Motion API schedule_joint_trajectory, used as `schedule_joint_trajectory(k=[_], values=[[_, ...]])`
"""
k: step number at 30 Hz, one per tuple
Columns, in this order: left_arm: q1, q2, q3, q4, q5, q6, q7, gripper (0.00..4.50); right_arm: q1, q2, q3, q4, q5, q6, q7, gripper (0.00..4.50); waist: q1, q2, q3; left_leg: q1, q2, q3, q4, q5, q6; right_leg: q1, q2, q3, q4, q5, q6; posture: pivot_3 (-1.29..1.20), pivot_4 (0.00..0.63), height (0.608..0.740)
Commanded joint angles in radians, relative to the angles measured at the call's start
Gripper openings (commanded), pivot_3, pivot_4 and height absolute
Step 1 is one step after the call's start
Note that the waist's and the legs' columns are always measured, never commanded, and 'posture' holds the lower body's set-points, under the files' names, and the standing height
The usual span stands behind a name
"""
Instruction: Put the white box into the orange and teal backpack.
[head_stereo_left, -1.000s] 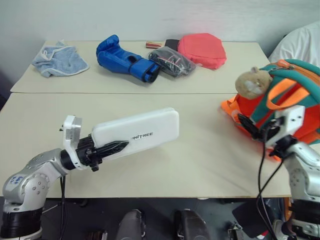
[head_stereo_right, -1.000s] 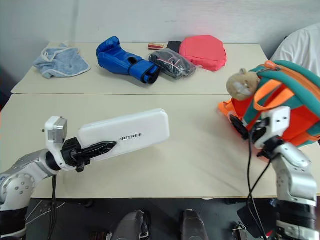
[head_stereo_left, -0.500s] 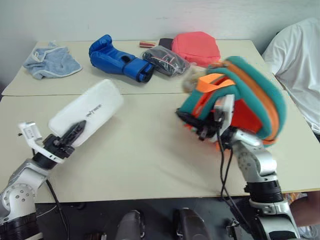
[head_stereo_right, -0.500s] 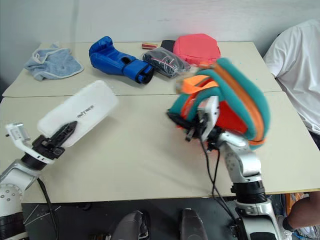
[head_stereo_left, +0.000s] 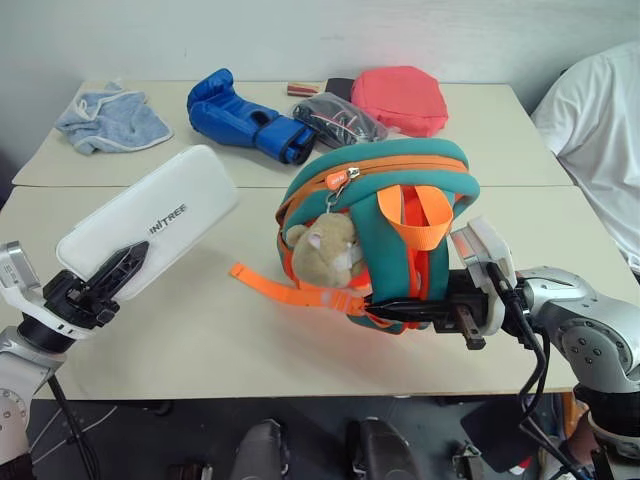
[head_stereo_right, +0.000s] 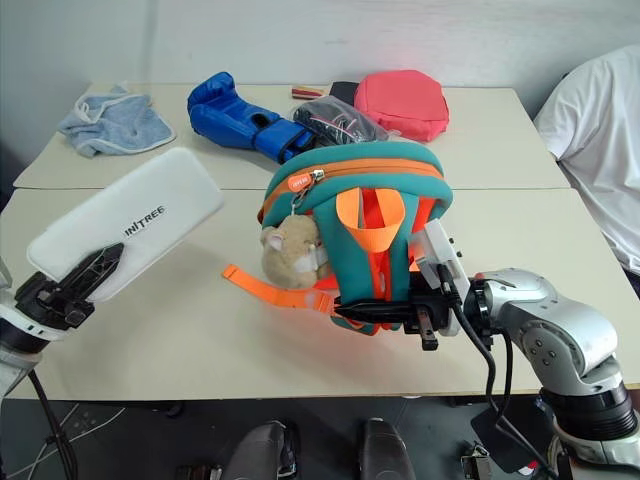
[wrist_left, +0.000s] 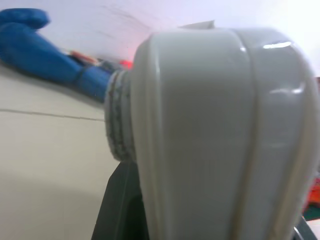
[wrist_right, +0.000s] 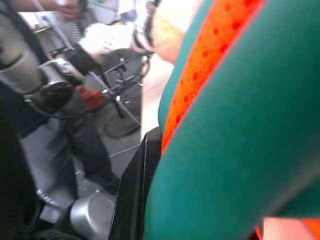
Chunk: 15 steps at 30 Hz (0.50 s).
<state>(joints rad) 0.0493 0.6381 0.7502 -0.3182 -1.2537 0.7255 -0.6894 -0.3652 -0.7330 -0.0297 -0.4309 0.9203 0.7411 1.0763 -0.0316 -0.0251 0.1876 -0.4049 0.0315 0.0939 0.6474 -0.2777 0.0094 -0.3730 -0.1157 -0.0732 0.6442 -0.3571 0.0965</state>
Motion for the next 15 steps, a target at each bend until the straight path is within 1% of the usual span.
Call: schedule_joint_trajectory(k=[1, 3, 5, 6, 9, 10, 11, 13, 15], values=[[0.032, 0.078, 0.076, -0.138, -0.153, 0.04, -0.01, 1.22, -0.005, 0.017, 0.002, -0.001, -0.023, -0.03, -0.006, 0.03, 0.001, 0.0, 0.0, 0.0, 0.0, 0.0, 0.0, 0.0, 0.0, 0.0, 0.0, 0.0, 0.0, 0.0, 0.0, 0.0, 0.15, 0.74], [0.033, 0.124, 0.058, -0.174, -0.17, 0.055, -0.023, 1.22, -0.006, 0.026, 0.009, 0.01, -0.038, -0.033, -0.007, 0.03, 0.003, 0.001, 0.0, 0.0, -0.001, 0.0, 0.0, 0.0, 0.0, 0.0, 0.0, 0.0, 0.0, 0.0, 0.0, 0.0, 0.15, 0.74], [0.016, 0.164, 0.02, -0.186, -0.136, 0.051, -0.044, 1.22, -0.008, 0.034, 0.018, 0.021, -0.054, -0.041, -0.005, 0.03, 0.008, 0.001, 0.0, 0.0, -0.001, 0.0, 0.001, 0.001, 0.001, 0.001, 0.0, 0.0, 0.001, 0.0, 0.0, 0.0, 0.15, 0.74], [-0.02, 0.169, -0.03, -0.173, -0.072, 0.024, -0.043, 1.22, -0.009, 0.04, 0.022, 0.023, -0.058, -0.042, -0.005, 0.03, 0.009, 0.001, 0.0, 0.0, -0.001, 0.0, 0.001, 0.001, 0.001, 0.002, 0.0, 0.0, 0.001, 0.0, 0.0, 0.0, 0.15, 0.74], [-0.096, 0.171, -0.144, -0.136, 0.055, -0.032, -0.059, 1.22, -0.017, 0.058, 0.031, 0.027, -0.067, -0.04, -0.009, 0.03, 0.016, 0.001, 0.0, 0.0, -0.003, 0.0, 0.002, 0.001, 0.002, 0.002, 0.0, 0.0, 0.001, 0.0, 0.0, 0.0, 0.15, 0.74], [-0.118, 0.176, -0.194, -0.122, 0.12, -0.061, -0.081, 1.22, -0.02, 0.061, 0.035, 0.027, -0.068, -0.038, -0.007, 0.03, 0.017, 0.001, 0.0, 0.0, -0.002, 0.0, 0.002, 0.002, 0.002, 0.002, 0.0, 0.0, 0.001, 0.0, 0.0, 0.0, 0.15, 0.74], [-0.144, 0.183, -0.26, -0.101, 0.22, -0.123, -0.12, 1.22, -0.021, 0.064, 0.038, 0.026, -0.072, -0.039, -0.004, 0.03, 0.018, 0.001, 0.0, 0.0, -0.002, 0.0, 0.001, 0.002, 0.002, 0.001, 0.001, 0.0, 0.001, 0.0, 0.0, 0.0, 0.15, 0.74], [-0.206, 0.186, -0.333, -0.058, 0.299, -0.169, -0.158, 1.22, -0.02, 0.063, 0.036, 0.023, -0.074, -0.035, -0.002, 0.03, 0.022, 0.001, 0.0, 0.0, -0.002, 0.001, 0.001, 0.002, 0.001, 0.001, 0.001, 0.0, 0.0, 0.0, 0.0, 0.0, 0.15, 0.74], [-0.244, 0.192, -0.362, -0.035, 0.337, -0.205, -0.209, 1.22, -0.014, 0.054, 0.028, 0.018, -0.067, -0.026, -0.001, 0.03, 0.027, 0.001, 0.0, 0.0, -0.002, 0.002, 0.001, 0.002, 0.001, 0.0, 0.002, 0.0, 0.0, 0.0, 0.0, 0.0, 0.15, 0.74]])
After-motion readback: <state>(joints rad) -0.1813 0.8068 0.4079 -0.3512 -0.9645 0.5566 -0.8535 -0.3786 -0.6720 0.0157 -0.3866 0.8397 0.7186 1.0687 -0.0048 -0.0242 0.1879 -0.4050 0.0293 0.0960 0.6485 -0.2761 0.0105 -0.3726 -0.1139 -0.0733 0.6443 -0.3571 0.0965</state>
